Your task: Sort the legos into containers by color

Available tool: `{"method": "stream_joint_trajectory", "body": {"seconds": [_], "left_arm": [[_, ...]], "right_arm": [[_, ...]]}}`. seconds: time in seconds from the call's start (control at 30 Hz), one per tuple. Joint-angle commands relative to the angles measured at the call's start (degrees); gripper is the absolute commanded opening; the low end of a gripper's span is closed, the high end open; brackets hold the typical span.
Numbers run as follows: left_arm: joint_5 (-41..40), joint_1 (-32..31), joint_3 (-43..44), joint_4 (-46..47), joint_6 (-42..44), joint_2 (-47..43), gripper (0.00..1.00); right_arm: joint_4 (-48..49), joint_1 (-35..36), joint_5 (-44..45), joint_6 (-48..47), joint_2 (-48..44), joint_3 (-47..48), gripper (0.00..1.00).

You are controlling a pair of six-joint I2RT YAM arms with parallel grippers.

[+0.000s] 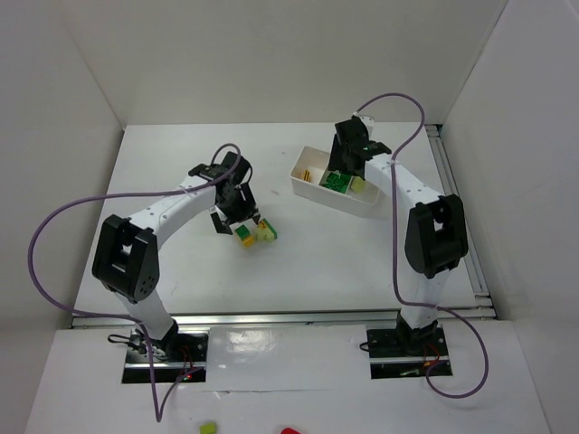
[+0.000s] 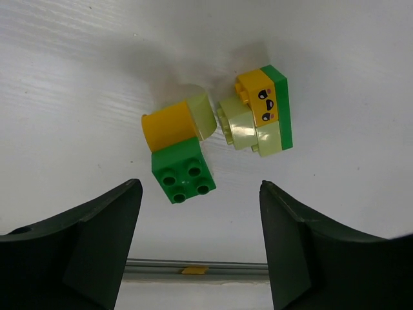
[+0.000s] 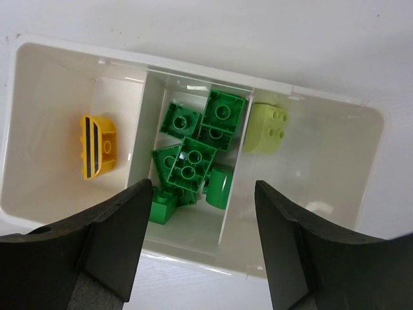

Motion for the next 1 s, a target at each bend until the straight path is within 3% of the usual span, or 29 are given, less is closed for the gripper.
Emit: {"method": "stream_joint_trajectory", "body": {"seconds": [0.0, 0.23, 0.3, 0.4, 0.7, 0.87, 0.97], "left_arm": [[-1.35, -1.06, 1.76, -1.82, -4.72, 2.41, 0.83], [-3.73, -1.59, 1.23, -2.44, -6.75, 2.94, 0.74], [-4.25, -1.59, 1.23, -2.44, -6.75, 2.94, 0.62], [-4.25, -1.59, 1.23, -2.44, -6.75, 3.99, 0.53], [-3.20, -1.59, 1.76, -2.44, -5.08, 5.23, 0.54], [-3.20, -1.59, 3.08, -2.97, -3.93, 4.53, 0.21], [-3.20, -1.59, 5.80, -3.49, -1.66, 2.95, 0.09]], "right_arm": [[1.90, 0.05, -0.21, -0.56, -4.02, -0.74, 0.71], [1.90, -1.00, -1.27, -1.10, -5.07, -1.81, 0.71], [1.90, -1.01, -1.27, -1.10, -5.59, -2.33, 0.71], [1.90, -1.01, -1.27, -1.10, -5.60, -2.33, 0.71], [1.90, -1.53, -1.27, -1.10, -6.13, -3.39, 0.71], [1.90, -1.53, -1.27, -1.10, -6.65, -3.92, 0.71], [1.38, -1.53, -3.45, -1.10, -6.65, -3.92, 0.71]]}}
